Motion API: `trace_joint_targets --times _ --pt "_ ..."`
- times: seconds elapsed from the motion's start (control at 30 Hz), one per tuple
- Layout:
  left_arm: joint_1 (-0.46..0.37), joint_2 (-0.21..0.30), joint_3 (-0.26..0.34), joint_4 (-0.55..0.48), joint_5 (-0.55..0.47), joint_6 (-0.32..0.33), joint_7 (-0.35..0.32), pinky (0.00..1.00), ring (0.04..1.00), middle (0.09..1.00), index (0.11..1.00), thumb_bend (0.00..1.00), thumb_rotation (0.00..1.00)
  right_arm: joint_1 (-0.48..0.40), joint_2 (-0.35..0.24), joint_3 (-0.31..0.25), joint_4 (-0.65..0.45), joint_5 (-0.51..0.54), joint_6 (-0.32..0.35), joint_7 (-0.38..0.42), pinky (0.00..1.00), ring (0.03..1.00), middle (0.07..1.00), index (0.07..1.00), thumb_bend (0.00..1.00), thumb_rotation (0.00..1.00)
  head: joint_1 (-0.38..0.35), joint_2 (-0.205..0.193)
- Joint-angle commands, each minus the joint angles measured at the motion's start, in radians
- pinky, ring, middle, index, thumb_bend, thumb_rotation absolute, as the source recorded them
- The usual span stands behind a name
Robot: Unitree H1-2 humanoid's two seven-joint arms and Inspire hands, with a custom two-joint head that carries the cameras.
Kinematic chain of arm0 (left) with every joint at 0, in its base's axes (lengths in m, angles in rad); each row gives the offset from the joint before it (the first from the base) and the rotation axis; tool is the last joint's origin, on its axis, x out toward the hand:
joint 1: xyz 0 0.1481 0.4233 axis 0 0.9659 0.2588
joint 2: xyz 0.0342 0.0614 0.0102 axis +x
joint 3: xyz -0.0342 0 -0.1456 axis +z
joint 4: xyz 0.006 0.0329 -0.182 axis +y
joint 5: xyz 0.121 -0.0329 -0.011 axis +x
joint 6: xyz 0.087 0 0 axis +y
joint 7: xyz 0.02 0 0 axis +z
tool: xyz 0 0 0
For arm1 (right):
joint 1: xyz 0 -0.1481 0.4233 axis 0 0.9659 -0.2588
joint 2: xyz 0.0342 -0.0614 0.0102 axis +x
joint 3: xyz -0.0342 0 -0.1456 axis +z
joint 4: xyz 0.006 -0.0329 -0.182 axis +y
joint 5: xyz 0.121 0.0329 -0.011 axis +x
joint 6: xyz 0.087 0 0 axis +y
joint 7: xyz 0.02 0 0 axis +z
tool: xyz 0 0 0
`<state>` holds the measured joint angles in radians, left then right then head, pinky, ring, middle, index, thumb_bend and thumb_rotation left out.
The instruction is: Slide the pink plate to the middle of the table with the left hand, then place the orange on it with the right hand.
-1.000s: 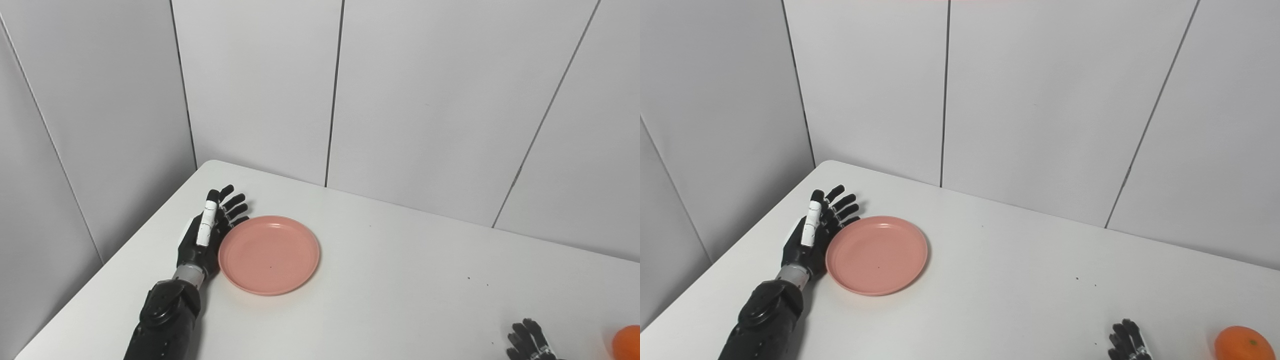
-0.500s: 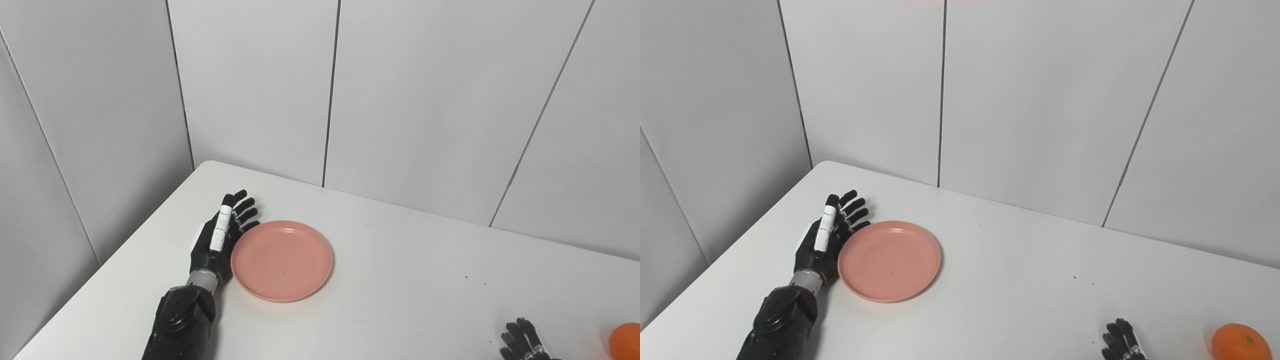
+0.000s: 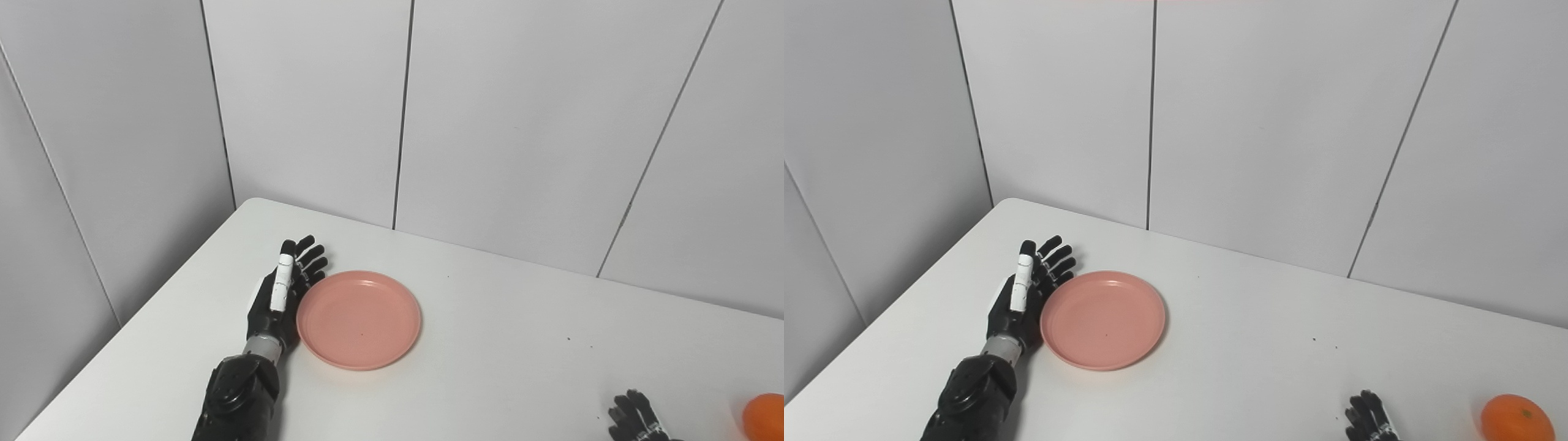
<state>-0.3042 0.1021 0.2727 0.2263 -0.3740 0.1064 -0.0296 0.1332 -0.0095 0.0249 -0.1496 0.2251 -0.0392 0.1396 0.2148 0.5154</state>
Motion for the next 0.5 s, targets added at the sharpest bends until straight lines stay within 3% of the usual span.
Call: trace_joint_targets --times 0.0,0.27,0.47 --pt "0.032 -0.029 -0.013 0.027 -0.005 0.083 0.020 0.95 0.871 0.858 0.837 0.93 0.84 0.058 0.021 0.017 0.054 0.005 0.039 -0.001 0.98 0.934 0.909 0.904 0.81 1.00 -0.007 0.003" --pt "0.042 -0.050 -0.034 0.017 0.003 0.099 0.024 0.91 0.865 0.850 0.830 0.94 0.83 0.062 0.030 0.030 0.049 -0.016 0.037 -0.009 0.96 0.925 0.902 0.905 0.82 1.00 -0.040 0.020" --pt "0.049 -0.074 -0.028 -0.019 -0.006 0.111 0.049 0.90 0.851 0.833 0.817 0.94 0.82 0.067 0.048 0.042 0.023 -0.037 0.051 -0.030 0.94 0.913 0.892 0.890 0.83 1.00 -0.097 0.060"
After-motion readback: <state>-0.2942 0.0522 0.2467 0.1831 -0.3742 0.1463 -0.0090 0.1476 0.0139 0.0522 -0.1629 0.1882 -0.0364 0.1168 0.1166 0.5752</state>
